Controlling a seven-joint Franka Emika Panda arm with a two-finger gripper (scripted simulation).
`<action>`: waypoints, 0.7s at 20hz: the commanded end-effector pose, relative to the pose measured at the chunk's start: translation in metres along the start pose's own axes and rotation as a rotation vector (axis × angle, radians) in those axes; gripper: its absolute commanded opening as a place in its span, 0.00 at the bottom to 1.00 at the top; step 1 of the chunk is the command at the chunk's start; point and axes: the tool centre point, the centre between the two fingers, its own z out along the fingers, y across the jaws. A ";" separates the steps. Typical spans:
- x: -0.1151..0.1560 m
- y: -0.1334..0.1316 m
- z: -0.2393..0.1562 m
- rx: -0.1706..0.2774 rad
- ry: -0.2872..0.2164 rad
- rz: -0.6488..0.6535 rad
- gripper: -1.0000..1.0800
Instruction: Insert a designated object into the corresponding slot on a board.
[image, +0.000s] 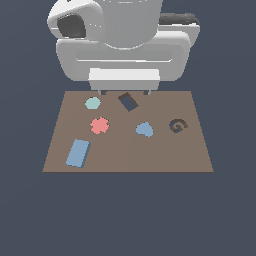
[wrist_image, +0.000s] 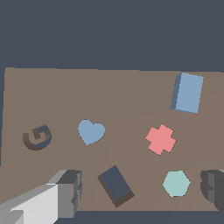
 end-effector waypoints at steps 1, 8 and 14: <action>0.000 0.000 0.000 0.000 0.000 0.000 0.96; 0.006 0.008 0.010 0.000 -0.002 0.012 0.96; 0.020 0.029 0.033 0.002 -0.007 0.042 0.96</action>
